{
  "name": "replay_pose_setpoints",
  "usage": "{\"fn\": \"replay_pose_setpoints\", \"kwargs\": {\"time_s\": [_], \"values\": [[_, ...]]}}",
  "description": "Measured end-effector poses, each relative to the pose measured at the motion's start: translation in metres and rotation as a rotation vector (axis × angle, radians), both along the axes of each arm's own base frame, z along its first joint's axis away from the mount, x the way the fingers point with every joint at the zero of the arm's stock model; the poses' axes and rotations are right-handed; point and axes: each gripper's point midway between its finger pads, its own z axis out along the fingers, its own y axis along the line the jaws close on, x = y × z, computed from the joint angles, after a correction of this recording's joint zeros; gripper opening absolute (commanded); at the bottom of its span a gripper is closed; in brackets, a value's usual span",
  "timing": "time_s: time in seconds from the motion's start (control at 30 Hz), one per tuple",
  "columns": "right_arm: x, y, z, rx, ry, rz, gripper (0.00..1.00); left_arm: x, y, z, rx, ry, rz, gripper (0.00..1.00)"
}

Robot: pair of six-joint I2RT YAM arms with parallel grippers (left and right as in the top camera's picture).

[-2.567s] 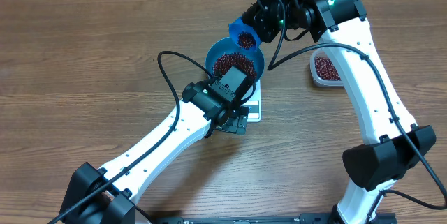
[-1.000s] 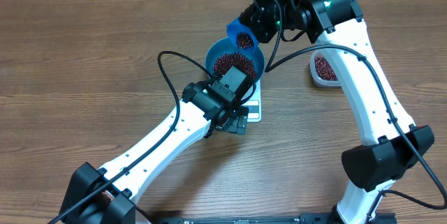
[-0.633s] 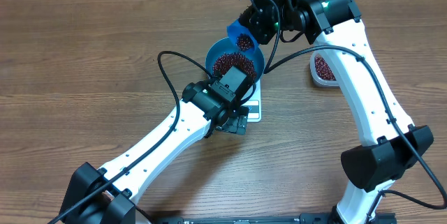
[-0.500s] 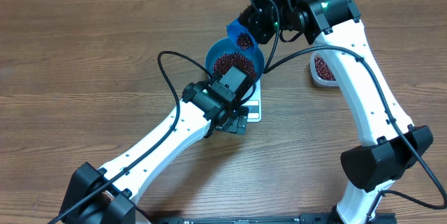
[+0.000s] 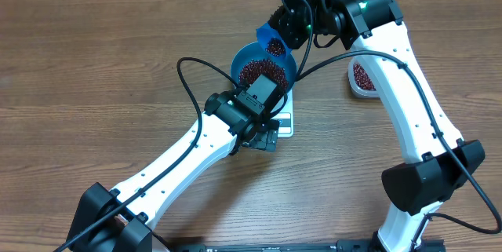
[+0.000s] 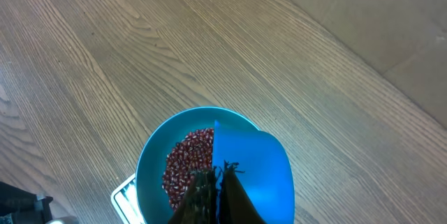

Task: Scoop item into bowl and weigh 150g on scale
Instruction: 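Tilt the blue scoop further with the right gripper to add beans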

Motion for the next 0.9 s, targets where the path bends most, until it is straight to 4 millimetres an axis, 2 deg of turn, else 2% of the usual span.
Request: {"fn": "replay_pose_setpoints", "kwargs": {"time_s": [0.9], "values": [[0.0007,0.0003,-0.0022,0.003,0.01,-0.008,0.04,-0.0001,0.0001,-0.0001,0.0,0.0,0.0,0.99]]}}
